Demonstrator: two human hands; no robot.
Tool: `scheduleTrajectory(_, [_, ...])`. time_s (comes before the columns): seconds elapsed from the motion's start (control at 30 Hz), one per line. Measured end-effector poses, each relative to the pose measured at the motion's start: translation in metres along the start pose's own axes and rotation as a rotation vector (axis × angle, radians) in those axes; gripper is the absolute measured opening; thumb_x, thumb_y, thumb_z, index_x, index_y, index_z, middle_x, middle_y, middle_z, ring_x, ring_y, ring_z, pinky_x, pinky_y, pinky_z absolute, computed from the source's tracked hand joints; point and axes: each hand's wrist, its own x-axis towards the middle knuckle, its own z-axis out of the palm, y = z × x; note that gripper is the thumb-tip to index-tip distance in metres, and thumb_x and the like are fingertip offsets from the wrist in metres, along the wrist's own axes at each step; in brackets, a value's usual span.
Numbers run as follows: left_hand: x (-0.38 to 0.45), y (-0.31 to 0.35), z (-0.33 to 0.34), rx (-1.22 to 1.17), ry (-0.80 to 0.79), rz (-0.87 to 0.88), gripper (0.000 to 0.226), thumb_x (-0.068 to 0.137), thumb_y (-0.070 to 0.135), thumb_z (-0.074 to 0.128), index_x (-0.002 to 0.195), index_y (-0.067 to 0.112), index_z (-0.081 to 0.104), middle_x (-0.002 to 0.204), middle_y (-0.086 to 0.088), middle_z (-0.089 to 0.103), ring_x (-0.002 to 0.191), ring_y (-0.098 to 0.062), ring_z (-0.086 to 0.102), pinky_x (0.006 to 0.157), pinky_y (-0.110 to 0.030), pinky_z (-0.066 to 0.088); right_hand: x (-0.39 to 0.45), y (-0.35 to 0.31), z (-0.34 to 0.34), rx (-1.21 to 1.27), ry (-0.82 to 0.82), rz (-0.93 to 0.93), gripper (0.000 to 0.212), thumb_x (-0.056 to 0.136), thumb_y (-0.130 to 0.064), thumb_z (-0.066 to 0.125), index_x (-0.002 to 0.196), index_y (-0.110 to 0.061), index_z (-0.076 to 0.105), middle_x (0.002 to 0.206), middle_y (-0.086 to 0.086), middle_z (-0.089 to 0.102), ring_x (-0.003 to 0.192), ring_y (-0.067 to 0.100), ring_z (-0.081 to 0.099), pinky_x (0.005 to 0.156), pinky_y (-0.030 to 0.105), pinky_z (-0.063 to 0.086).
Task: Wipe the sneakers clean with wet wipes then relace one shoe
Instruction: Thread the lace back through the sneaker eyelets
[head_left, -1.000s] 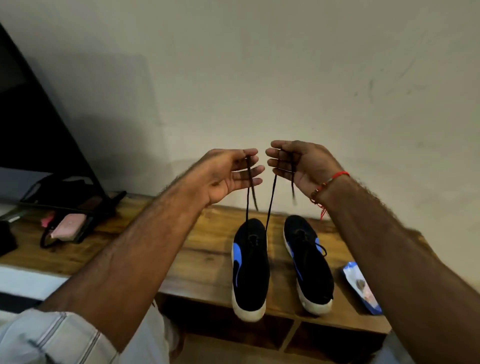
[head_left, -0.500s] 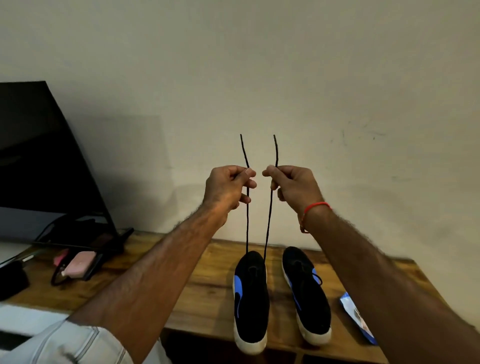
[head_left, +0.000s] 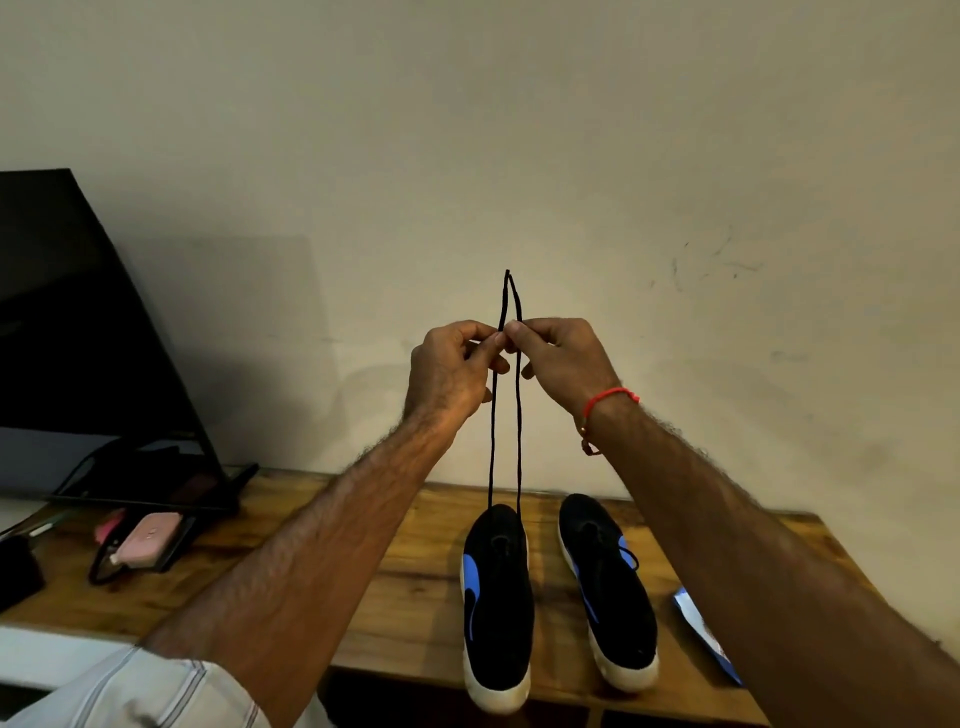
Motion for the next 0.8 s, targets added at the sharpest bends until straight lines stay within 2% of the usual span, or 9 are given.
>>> scheduleTrajectory(0.07, [0.001, -0.002, -0.001, 0.012, -0.004, 0.015, 0.017, 0.097, 0.031, 0.067, 0.104, 0.018, 0.076, 0.080, 0.003, 0.074, 0.051, -0.002, 0.061, 0.045, -0.011, 0.044, 0.003, 0.000, 0.000, -0.021, -0.010, 0.002, 0.029, 0.099, -0.036, 0.056, 0.087, -0.021, 0.078, 0.089, -0.003, 0.074, 0.078, 0.019, 0.065, 0.077, 0.034, 0.052])
scheduleTrajectory(0.13, [0.003, -0.003, -0.002, 0.014, -0.007, 0.025, 0.016, 0.097, 0.031, 0.068, 0.104, 0.019, 0.076, 0.080, 0.002, 0.074, 0.049, 0.000, 0.062, 0.045, -0.012, 0.045, 0.006, 0.000, 0.000, -0.029, -0.016, 0.007, 0.031, 0.098, -0.037, 0.056, 0.081, -0.023, 0.077, 0.085, 0.001, 0.074, 0.078, 0.029, 0.067, 0.077, 0.040, 0.055])
scheduleTrajectory(0.27, [0.006, -0.007, -0.001, 0.015, -0.002, 0.032, 0.015, 0.096, 0.031, 0.069, 0.103, 0.020, 0.076, 0.079, 0.003, 0.075, 0.051, -0.002, 0.063, 0.048, -0.017, 0.050, 0.011, 0.002, 0.001, -0.039, -0.029, -0.011, 0.031, 0.099, -0.037, 0.055, 0.076, -0.028, 0.075, 0.084, -0.005, 0.074, 0.079, 0.024, 0.068, 0.078, 0.038, 0.056])
scheduleTrajectory(0.37, [0.007, -0.013, -0.001, 0.012, -0.002, 0.010, 0.016, 0.097, 0.033, 0.068, 0.104, 0.020, 0.073, 0.079, 0.005, 0.076, 0.049, -0.009, 0.067, 0.049, -0.022, 0.053, 0.013, 0.012, 0.001, -0.050, -0.036, -0.008, 0.027, 0.100, -0.036, 0.055, 0.092, -0.023, 0.077, 0.087, -0.007, 0.072, 0.079, 0.013, 0.065, 0.077, 0.032, 0.053])
scheduleTrajectory(0.47, [0.003, -0.030, -0.005, 0.074, -0.002, 0.009, 0.020, 0.100, 0.037, 0.063, 0.111, 0.022, 0.070, 0.090, 0.010, 0.076, 0.050, -0.013, 0.070, 0.052, -0.025, 0.055, 0.010, 0.031, 0.001, -0.074, -0.060, 0.025, 0.024, 0.098, -0.032, 0.058, 0.104, -0.016, 0.076, 0.090, -0.006, 0.072, 0.081, 0.011, 0.066, 0.076, 0.028, 0.051])
scheduleTrajectory(0.63, [-0.021, -0.099, -0.010, 0.257, 0.028, -0.010, 0.016, 0.100, 0.033, 0.061, 0.113, 0.033, 0.070, 0.109, 0.020, 0.068, 0.056, -0.006, 0.071, 0.065, -0.033, 0.062, -0.018, 0.081, 0.005, -0.135, -0.167, 0.090, 0.014, 0.094, -0.019, 0.066, 0.106, -0.016, 0.073, 0.077, -0.001, 0.074, 0.078, 0.008, 0.070, 0.081, 0.022, 0.053])
scheduleTrajectory(0.8, [-0.061, -0.193, -0.002, 0.341, -0.082, -0.212, 0.022, 0.098, 0.027, 0.057, 0.111, 0.034, 0.072, 0.108, 0.012, 0.074, 0.072, -0.015, 0.073, 0.071, -0.043, 0.063, -0.057, 0.149, 0.022, -0.206, -0.212, 0.188, 0.002, 0.093, -0.022, 0.067, 0.093, -0.021, 0.069, 0.066, -0.002, 0.070, 0.056, 0.000, 0.060, 0.059, 0.015, 0.046])
